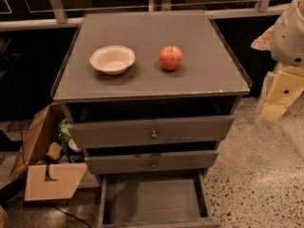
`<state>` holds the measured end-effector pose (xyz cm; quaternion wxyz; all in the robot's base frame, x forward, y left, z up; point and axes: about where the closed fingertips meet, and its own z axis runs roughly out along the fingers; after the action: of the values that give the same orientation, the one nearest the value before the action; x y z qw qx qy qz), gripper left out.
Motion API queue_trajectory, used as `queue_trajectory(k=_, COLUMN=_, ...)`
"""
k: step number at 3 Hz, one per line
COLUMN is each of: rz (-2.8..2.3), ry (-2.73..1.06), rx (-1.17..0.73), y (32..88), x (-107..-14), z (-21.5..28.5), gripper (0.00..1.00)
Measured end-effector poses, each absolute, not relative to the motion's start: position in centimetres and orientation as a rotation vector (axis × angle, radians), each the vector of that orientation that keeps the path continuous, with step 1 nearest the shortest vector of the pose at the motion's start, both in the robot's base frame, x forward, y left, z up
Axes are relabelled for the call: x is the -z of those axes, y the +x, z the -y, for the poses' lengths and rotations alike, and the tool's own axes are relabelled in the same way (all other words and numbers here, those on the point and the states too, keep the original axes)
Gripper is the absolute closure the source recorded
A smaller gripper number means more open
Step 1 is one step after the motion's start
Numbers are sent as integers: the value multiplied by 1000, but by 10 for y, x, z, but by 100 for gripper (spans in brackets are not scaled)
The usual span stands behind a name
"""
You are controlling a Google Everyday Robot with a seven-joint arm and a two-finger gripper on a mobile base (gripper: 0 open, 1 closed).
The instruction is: Close bottom drawer
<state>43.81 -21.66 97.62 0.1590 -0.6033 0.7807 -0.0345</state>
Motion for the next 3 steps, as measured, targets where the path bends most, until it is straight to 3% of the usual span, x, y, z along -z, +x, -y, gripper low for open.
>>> queue_trajectory(k=1, rz=-2232, ry=-1725, rx=99, y=438, x=-976, z=217, gripper=0)
queue_trajectory(k=2, rz=-2232, ry=-1725, rx=99, y=438, x=-976, z=217, gripper=13)
queue_trajectory(k=3, rz=-2232, ry=-1725, rx=99, y=438, x=-976, z=217, gripper=37)
